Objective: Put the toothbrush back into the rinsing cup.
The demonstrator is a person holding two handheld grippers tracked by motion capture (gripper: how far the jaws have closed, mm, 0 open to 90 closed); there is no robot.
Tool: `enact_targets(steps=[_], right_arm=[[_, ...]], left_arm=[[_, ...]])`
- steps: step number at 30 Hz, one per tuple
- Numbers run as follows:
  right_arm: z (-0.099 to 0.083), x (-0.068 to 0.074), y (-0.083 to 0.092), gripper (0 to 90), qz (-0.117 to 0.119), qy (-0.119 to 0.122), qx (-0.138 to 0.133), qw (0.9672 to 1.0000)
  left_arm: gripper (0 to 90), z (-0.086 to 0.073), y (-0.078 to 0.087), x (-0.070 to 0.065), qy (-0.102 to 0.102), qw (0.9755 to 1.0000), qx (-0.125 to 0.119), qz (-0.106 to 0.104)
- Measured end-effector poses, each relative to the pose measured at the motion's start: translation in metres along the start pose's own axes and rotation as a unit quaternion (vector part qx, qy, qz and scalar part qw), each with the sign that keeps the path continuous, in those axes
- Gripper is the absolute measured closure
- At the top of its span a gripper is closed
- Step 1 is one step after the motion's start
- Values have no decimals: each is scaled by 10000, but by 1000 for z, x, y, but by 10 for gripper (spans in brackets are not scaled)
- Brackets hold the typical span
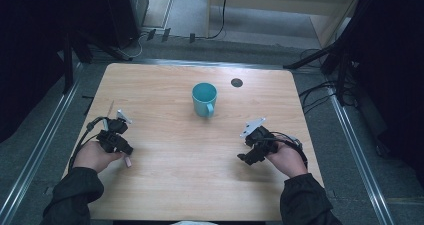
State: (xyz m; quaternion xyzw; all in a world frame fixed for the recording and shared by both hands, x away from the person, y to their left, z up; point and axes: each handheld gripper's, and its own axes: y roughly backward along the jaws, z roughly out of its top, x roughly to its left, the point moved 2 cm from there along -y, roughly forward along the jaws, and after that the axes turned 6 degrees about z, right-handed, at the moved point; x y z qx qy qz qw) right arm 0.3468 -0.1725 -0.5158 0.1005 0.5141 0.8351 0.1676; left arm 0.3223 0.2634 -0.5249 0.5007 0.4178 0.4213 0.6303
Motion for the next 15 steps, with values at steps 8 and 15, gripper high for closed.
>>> enact_targets(steps=[8, 15], right_arm=[[7, -2, -3, 178, 30, 73, -24, 10000], [10, -2, -4, 179, 46, 108, -25, 9999]], left_arm=[[879, -12, 2, 11, 156, 9999, 46, 10], [876, -18, 4, 15, 220, 9997, 59, 44]])
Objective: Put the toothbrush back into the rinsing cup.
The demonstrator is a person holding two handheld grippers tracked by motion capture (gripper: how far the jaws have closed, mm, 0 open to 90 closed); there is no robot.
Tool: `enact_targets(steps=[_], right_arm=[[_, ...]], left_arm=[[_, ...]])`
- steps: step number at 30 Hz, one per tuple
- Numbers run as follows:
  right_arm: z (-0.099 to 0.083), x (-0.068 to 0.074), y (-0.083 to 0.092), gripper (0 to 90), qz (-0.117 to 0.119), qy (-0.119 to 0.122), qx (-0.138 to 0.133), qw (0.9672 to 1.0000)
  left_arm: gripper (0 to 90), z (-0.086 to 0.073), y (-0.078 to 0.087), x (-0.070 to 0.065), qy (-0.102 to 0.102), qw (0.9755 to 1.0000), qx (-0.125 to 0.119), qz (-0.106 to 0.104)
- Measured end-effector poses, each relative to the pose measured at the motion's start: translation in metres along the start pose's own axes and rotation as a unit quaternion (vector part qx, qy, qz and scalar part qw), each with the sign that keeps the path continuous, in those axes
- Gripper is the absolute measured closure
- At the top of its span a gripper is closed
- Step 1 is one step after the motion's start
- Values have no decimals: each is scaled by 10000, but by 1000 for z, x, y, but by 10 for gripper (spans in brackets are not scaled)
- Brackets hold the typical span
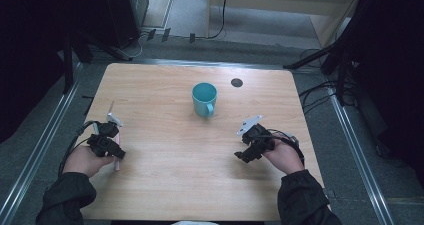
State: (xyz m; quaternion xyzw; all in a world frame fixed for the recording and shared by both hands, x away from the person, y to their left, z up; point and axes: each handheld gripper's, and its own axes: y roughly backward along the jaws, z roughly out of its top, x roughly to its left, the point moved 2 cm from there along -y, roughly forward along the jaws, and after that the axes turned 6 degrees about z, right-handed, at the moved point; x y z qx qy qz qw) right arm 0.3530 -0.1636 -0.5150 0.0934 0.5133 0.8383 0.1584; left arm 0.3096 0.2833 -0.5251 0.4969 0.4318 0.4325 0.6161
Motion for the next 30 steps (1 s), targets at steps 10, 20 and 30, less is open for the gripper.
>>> enact_targets(steps=[10, 20, 30], right_arm=[[2, 0, -1, 178, 19, 26, 1, 10000], [3, 3, -3, 178, 87, 34, 30, 10000], [-1, 4, -4, 178, 79, 38, 75, 9999]], left_arm=[[849, -3, 6, 11, 250, 9995, -121, -120], [743, 9, 16, 25, 733, 9965, -373, 168], [697, 23, 10, 31, 914, 9952, -268, 225]])
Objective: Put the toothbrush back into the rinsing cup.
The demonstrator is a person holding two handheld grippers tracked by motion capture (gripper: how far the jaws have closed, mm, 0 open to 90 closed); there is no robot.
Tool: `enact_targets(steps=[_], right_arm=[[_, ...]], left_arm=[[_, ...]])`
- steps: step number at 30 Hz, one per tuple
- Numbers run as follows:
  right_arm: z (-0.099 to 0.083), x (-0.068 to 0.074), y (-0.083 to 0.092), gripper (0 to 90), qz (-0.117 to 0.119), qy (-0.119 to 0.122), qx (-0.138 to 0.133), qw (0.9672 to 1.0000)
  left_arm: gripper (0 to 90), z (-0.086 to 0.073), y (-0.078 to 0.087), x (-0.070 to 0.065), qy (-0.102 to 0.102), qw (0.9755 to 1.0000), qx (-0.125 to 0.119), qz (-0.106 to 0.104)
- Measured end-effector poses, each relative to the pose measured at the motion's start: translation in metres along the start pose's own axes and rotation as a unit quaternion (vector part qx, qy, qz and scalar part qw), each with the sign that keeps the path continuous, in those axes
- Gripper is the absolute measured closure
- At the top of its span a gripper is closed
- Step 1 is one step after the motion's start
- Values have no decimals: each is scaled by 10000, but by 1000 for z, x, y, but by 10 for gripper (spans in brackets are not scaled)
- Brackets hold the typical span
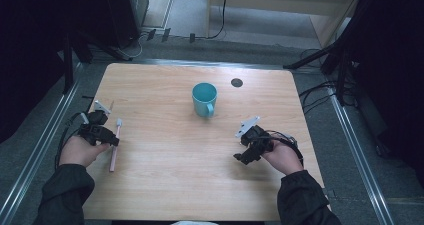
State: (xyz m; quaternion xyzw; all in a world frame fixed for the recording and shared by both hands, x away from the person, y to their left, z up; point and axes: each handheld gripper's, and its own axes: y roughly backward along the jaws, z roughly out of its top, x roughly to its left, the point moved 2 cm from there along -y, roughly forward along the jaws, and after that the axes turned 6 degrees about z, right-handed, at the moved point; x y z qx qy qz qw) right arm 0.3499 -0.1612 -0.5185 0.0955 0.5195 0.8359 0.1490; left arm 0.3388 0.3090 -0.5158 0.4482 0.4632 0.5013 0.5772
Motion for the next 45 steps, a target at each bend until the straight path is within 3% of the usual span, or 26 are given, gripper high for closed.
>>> enact_targets(steps=[6, 19, 25, 37, 39, 45], right_arm=[[-3, 2, 1, 179, -8, -44, 18, 10000], [-9, 1, 4, 179, -50, -82, -5, 10000], [-9, 3, 4, 179, -67, -48, 8, 10000], [-9, 3, 3, 179, -92, -4, 79, 9999], [-10, 3, 3, 179, -95, -9, 84, 9999], [-10, 3, 3, 179, -93, -17, 93, 9999]], left_arm=[[697, 4, -5, 0, 61, 9998, 71, 152], [700, 7, -13, 3, 164, 9997, 177, 41], [767, 6, -13, 2, 247, 9994, 171, 169], [783, 7, -13, -3, 24, 9992, 193, 342], [784, 7, -13, -3, -58, 9993, 205, 318], [786, 7, -13, -2, -56, 9996, 175, 232]])
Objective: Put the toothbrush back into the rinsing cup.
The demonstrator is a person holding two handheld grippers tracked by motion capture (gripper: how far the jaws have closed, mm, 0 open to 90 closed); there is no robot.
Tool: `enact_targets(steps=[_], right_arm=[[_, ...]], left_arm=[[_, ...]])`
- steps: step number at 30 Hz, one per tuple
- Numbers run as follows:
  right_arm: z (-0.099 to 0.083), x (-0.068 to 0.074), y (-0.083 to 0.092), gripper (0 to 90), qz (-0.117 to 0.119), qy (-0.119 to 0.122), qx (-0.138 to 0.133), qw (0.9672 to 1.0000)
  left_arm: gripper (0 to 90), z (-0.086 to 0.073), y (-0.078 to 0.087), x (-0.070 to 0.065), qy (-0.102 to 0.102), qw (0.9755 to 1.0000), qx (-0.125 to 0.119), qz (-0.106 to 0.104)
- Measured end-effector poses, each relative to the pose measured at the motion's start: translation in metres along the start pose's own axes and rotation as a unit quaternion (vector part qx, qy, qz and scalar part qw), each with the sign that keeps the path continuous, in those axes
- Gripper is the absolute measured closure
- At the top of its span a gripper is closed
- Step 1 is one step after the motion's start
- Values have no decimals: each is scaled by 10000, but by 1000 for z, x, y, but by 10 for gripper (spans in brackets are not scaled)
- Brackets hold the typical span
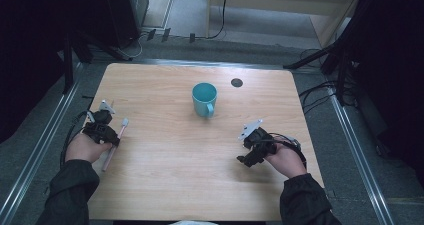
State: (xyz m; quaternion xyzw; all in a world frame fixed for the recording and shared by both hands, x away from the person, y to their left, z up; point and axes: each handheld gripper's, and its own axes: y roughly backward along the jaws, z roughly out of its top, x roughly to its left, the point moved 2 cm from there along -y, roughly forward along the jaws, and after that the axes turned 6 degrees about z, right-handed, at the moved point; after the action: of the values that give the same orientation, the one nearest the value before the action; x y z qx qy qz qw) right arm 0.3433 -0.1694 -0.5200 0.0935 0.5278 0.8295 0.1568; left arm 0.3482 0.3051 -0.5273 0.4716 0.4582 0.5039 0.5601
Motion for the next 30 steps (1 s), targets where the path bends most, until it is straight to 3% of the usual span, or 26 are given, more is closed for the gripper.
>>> enact_targets(steps=[11, 30], right_arm=[[0, -1, -1, 180, -23, 70, 33, 10000], [0, 0, -1, 180, -21, 73, 31, 10000]], left_arm=[[786, 0, 1, -1, -104, 9999, 62, -49], [786, 0, 17, -4, -170, 9990, -250, -316]])
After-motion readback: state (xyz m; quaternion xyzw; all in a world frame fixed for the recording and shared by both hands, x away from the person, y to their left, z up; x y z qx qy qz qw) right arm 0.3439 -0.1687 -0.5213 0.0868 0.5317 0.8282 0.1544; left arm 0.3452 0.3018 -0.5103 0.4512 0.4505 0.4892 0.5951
